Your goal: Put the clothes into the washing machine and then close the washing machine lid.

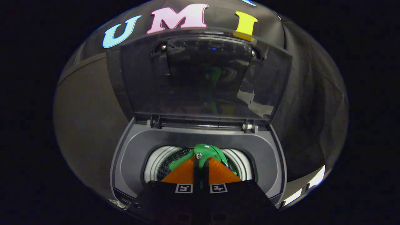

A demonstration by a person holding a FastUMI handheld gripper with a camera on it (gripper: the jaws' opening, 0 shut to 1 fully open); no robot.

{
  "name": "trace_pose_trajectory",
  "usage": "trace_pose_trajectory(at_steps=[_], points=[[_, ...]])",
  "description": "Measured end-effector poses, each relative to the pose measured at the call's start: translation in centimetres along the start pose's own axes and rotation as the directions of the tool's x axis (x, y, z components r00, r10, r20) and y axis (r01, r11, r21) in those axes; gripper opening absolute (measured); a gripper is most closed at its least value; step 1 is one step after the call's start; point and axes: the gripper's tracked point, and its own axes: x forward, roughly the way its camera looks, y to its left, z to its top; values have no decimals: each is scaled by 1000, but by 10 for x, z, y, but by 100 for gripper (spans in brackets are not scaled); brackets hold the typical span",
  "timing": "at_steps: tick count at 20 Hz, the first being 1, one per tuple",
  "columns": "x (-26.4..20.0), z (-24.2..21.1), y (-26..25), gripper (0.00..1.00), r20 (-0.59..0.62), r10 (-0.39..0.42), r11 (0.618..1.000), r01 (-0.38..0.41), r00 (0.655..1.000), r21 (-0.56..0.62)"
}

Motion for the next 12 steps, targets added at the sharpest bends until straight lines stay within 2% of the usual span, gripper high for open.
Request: trace_pose_trajectory(at_steps=[12], points=[[43,-54,14,5,-182,67,998,-62,981,30]])
